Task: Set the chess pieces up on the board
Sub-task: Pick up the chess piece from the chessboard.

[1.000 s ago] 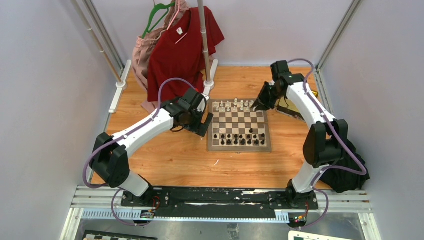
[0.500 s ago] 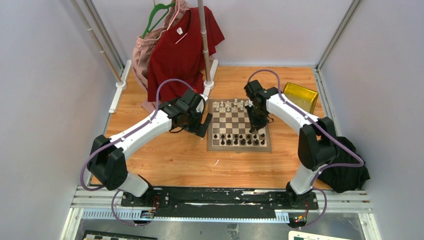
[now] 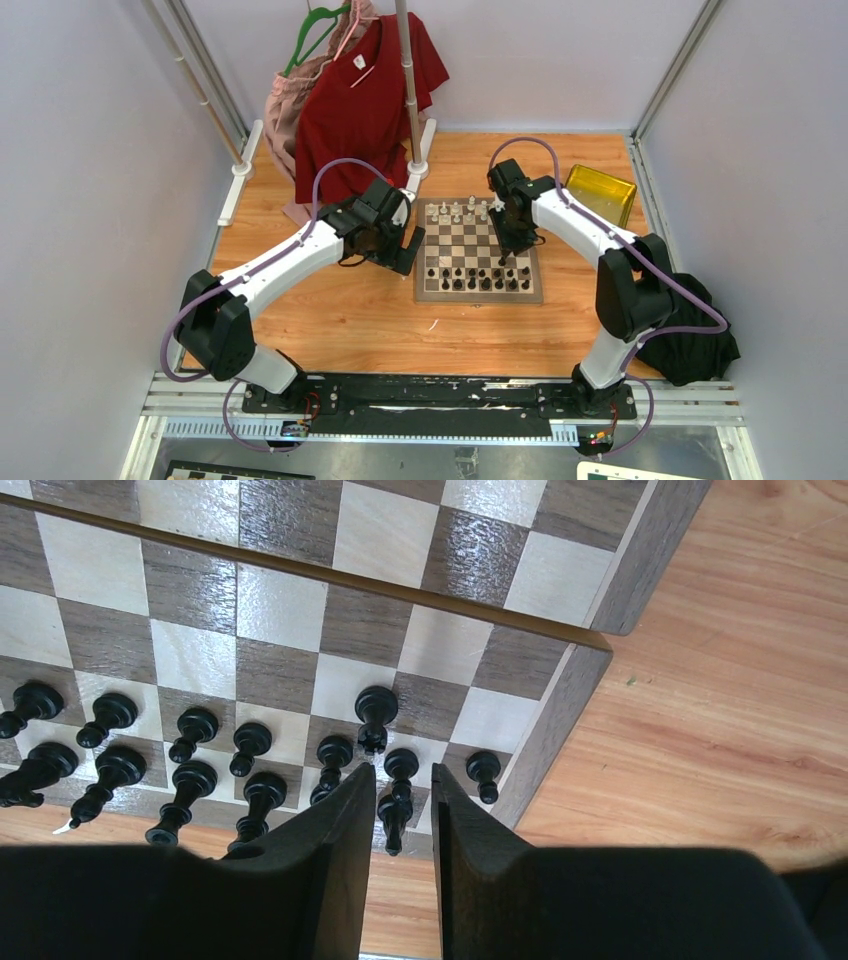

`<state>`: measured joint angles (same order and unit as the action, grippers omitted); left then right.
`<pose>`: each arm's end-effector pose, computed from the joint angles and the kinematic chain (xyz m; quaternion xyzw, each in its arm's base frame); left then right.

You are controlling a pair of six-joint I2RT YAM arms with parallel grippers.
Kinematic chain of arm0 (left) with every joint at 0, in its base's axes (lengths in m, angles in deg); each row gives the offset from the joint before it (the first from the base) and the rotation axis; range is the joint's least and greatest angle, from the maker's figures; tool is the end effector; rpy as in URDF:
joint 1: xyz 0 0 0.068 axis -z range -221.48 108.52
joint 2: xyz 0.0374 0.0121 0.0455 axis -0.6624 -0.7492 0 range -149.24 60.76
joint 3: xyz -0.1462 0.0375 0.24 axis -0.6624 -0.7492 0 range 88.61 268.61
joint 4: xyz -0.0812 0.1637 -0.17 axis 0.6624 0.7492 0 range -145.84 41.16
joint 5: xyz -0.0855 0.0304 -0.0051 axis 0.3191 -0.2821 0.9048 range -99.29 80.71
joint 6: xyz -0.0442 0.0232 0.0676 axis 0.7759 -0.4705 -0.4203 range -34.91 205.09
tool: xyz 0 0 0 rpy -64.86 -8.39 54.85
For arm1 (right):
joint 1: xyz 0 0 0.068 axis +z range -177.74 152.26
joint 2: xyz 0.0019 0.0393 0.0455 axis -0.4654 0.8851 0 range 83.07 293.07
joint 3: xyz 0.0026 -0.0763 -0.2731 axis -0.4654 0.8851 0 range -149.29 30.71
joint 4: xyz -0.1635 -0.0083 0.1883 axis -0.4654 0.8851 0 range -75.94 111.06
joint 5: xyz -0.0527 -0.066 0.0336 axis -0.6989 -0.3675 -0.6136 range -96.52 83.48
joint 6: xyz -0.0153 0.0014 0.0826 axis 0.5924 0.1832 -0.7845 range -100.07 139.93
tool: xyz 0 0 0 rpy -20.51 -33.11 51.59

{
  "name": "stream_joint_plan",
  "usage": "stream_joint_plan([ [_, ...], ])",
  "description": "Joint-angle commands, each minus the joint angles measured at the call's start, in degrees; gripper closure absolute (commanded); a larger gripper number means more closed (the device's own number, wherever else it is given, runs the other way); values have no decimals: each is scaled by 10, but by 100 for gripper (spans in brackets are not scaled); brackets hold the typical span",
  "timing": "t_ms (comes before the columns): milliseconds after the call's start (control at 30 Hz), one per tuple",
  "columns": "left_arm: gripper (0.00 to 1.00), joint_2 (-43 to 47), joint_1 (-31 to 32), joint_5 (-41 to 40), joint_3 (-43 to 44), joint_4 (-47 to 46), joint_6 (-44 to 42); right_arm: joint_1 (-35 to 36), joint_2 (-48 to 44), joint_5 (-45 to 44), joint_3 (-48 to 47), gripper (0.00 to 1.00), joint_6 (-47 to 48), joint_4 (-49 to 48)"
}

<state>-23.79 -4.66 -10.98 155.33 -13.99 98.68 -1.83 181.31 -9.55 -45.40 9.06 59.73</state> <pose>0.2478 -0.1827 0.2459 0.1906 0.9461 -0.0985 0.2427 0.3191 0.1507 0.2173 -0.1233 0.9732 0.0361 0.1909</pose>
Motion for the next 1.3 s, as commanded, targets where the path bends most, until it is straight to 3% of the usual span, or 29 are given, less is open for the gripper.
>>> stream_joint_plan([
  [0,0,12,-1,5,-3,-6,3,12,13,4,-3,68,10,-6],
  [533,0,3,-2,2,-1,-3,3,13,41,21,-2,68,17,-23],
  [700,0,0,-2,1,-1,-2,4,13,48,21,1,76,20,-28],
  [933,0,5,-2,-16,3,8,1,14,42,21,-3,100,23,-26],
  [1267,0,77,-5,-157,36,20,0,81,33,-26,-108,100,56,44],
])
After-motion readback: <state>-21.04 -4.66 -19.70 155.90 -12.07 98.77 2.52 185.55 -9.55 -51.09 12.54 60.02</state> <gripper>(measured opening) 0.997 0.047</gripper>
